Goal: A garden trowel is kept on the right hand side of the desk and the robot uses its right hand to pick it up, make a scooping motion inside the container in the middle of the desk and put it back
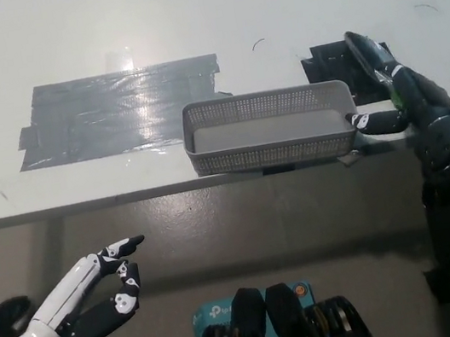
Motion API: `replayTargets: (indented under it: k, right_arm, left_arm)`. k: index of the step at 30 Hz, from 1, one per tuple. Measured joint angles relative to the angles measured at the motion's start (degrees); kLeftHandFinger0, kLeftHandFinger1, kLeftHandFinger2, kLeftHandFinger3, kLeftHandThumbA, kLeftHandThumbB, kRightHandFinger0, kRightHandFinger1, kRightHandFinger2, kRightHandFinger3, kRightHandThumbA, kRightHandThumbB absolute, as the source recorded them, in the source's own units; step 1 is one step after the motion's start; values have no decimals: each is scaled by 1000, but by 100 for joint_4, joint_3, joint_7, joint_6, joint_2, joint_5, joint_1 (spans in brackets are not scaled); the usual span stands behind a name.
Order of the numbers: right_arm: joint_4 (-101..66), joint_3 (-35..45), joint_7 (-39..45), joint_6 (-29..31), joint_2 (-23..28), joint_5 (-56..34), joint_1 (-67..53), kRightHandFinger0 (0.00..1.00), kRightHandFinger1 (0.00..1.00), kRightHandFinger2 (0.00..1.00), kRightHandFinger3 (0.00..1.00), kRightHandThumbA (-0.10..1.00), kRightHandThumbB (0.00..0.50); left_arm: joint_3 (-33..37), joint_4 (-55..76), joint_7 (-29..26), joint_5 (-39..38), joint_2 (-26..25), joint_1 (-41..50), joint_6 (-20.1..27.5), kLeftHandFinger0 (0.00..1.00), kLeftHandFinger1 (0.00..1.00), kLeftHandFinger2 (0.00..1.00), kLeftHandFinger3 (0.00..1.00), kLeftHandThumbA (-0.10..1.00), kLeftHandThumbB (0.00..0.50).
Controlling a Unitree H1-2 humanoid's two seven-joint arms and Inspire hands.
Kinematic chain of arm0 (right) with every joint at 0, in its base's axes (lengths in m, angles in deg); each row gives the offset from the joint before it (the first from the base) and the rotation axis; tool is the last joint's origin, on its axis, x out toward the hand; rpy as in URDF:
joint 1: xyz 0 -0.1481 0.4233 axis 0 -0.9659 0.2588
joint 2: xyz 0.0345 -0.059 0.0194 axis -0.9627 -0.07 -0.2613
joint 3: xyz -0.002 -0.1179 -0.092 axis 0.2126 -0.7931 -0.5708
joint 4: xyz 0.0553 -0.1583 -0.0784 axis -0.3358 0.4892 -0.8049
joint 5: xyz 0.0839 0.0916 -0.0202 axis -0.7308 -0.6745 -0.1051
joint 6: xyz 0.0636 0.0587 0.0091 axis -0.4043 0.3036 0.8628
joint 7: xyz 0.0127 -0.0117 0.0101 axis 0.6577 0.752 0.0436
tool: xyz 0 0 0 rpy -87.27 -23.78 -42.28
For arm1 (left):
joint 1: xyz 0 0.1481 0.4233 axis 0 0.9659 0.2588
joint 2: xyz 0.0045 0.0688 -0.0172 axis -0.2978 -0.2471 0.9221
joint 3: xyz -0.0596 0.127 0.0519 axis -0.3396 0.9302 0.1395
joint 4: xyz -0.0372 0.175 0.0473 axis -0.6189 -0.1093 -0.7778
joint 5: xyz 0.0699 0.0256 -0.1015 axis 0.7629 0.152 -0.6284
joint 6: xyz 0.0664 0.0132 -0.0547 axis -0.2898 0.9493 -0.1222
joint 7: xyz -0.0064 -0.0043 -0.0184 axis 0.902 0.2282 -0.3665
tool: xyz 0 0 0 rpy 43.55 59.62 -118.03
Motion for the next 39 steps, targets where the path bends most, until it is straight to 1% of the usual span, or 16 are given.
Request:
replayTargets:
  k: [3, 5, 6, 8, 10, 13, 16, 18, 21, 23, 26, 28, 29, 34, 38, 39]
  right_arm:
    - [4, -367, -101, 23, 208, -124, -8, 1000, 1000, 1000, 1000, 657, 255]
    - [0, -567, -177, 35, 331, -190, -8, 1000, 1000, 1000, 1000, 606, 252]
    - [-7, -651, -231, 43, 378, -217, -8, 1000, 1000, 1000, 1000, 593, 255]
    - [-16, -783, -353, 62, 453, -264, -8, 1000, 1000, 1000, 1000, 585, 241]
    - [-14, -938, -470, 94, 544, -321, -8, 1000, 1000, 1000, 1000, 581, 240]
    - [-5, -1089, -593, 113, 645, -401, -15, 1000, 1000, 1000, 1000, 562, 242]
    - [12, -1186, -678, 111, 747, -483, -40, 1000, 1000, 1000, 1000, 549, 225]
    - [45, -1257, -721, 107, 826, -531, -64, 1000, 1000, 1000, 1000, 505, 218]
    - [98, -1315, -792, 97, 941, -609, -101, 1000, 1000, 1000, 1000, 500, 228]
    - [135, -1339, -833, 83, 1007, -640, -104, 1000, 1000, 1000, 1000, 500, 233]
    - [234, -1356, -872, 22, 1110, -673, -106, 1000, 1000, 1000, 1000, 501, 235]
    - [310, -1356, -914, -3, 1139, -696, -121, 1000, 1000, 1000, 1000, 476, 221]
    - [334, -1355, -930, -12, 1140, -717, -143, 1000, 1000, 1000, 1000, 496, 217]
    - [501, -1351, -951, -25, 1102, -736, -241, 1000, 1000, 1000, 1000, 521, 219]
    - [740, -1322, -976, -23, 1033, -747, -241, 1000, 1000, 1000, 1000, 531, 225]
    - [814, -1312, -992, -23, 1020, -759, -238, 1000, 1000, 1000, 1000, 535, 226]
  left_arm:
    - [0, 12, 0, -4, 0, 0, -11, 1000, 1000, 1000, 1000, 1000, 204]
    - [2, 14, 1, -5, 0, -1, -14, 1000, 1000, 1000, 1000, 1000, 216]
    - [3, 14, 3, -5, 0, -1, -14, 1000, 1000, 1000, 1000, 1000, 213]
    - [6, 15, 12, -5, 0, -2, -16, 1000, 1000, 1000, 1000, 1000, 232]
    - [7, 16, 27, -4, 0, -3, -24, 1000, 1000, 1000, 1000, 1000, 220]
    - [6, 17, 37, -6, 0, -4, -33, 1000, 1000, 1000, 1000, 1000, 216]
    - [5, 26, 52, -7, 0, -4, -56, 1000, 1000, 1000, 1000, 1000, 195]
    - [4, 30, 69, -8, 0, -3, -57, 1000, 1000, 1000, 1000, 1000, 200]
    - [-3, 29, 105, -9, -1, -2, -57, 1000, 1000, 1000, 1000, 1000, 209]
    - [-17, 30, 112, -8, -1, -1, -57, 1000, 1000, 1000, 1000, 1000, 231]
    - [-29, 33, 116, -7, -1, 2, -62, 1000, 1000, 1000, 1000, 1000, 217]
    - [-36, 33, 119, -8, -1, 3, -62, 1000, 1000, 1000, 1000, 1000, 217]
    - [-39, 33, 120, -8, -1, 3, -62, 1000, 1000, 1000, 1000, 1000, 241]
    - [-46, 33, 124, -8, 0, 5, -62, 1000, 1000, 1000, 1000, 1000, 219]
    - [-46, 37, 139, -8, 1, 4, -64, 1000, 1000, 1000, 1000, 1000, 235]
    - [-46, 36, 142, -7, 1, 4, -63, 1000, 1000, 1000, 1000, 1000, 231]
